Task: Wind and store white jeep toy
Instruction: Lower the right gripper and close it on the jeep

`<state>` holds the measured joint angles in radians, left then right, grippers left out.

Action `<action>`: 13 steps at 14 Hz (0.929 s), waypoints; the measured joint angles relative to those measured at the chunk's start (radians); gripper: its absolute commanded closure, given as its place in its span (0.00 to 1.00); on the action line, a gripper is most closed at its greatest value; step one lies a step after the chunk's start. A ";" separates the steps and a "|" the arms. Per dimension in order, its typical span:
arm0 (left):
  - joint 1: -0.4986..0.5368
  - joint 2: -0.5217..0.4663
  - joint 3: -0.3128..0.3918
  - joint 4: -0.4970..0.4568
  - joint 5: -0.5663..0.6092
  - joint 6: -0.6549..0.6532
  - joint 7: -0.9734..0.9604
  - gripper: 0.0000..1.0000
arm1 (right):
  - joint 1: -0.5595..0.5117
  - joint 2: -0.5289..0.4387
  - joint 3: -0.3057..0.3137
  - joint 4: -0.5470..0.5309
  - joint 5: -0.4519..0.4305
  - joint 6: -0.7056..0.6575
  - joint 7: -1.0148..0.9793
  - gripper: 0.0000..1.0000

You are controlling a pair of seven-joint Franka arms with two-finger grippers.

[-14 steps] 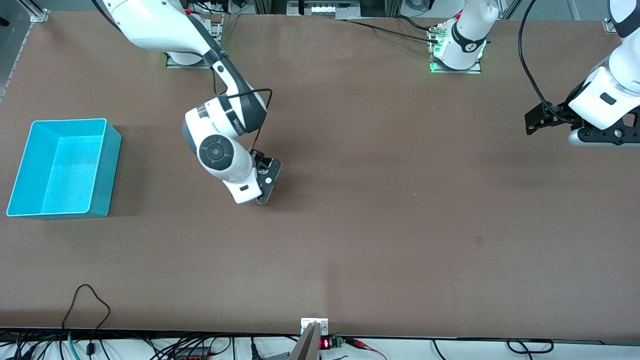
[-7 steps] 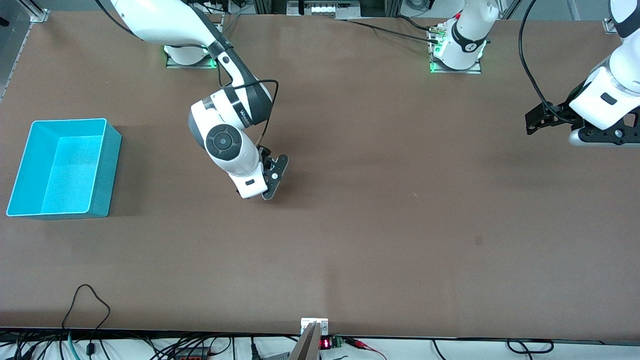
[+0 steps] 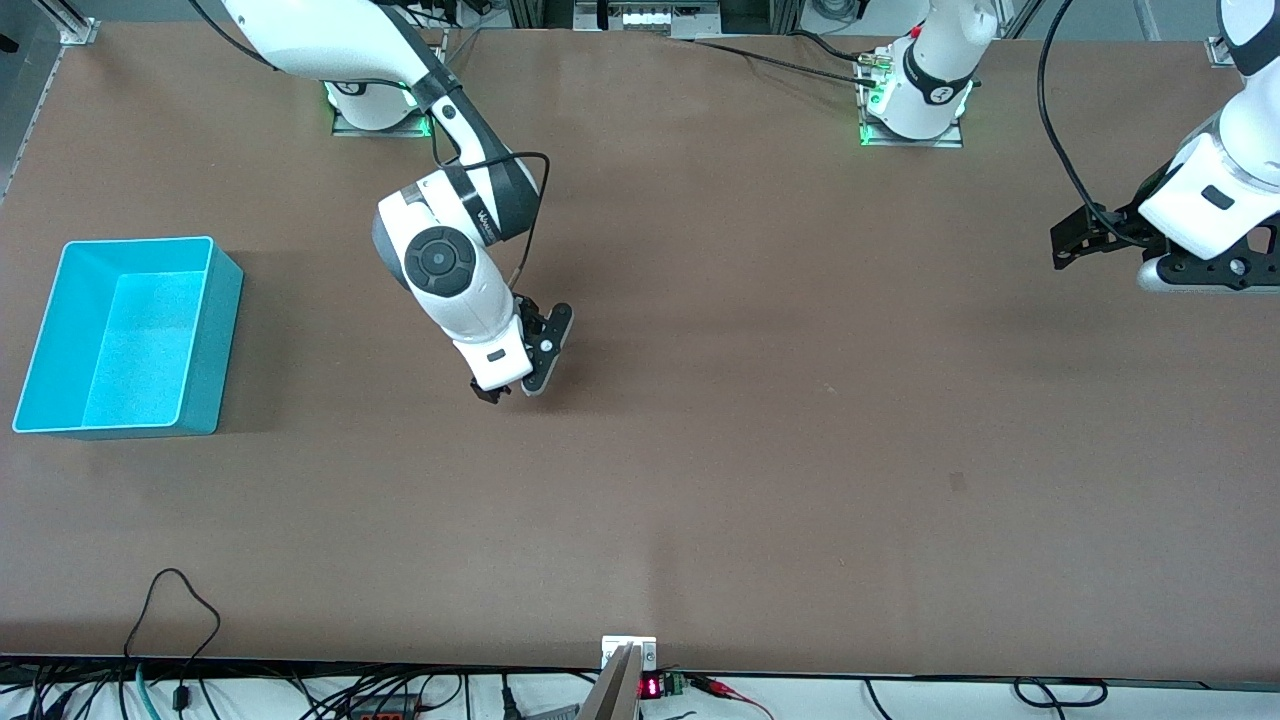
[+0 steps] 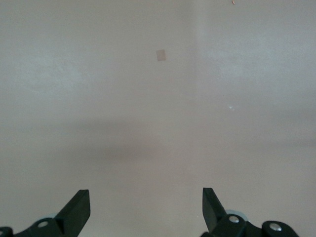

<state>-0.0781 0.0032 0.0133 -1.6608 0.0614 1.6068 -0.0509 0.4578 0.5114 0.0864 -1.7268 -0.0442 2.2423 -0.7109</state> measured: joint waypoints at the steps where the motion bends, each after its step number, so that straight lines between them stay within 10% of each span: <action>1: 0.000 0.000 0.000 0.000 0.000 0.000 0.000 0.00 | 0.003 -0.011 0.001 -0.028 0.000 0.010 -0.025 0.00; 13: -0.001 0.000 -0.001 0.001 0.000 -0.008 0.000 0.00 | 0.026 -0.033 0.003 -0.285 -0.002 0.280 -0.150 0.00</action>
<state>-0.0791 0.0032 0.0125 -1.6596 0.0614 1.5985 -0.0509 0.4840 0.4783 0.0898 -2.0119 -0.0459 2.5227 -0.8613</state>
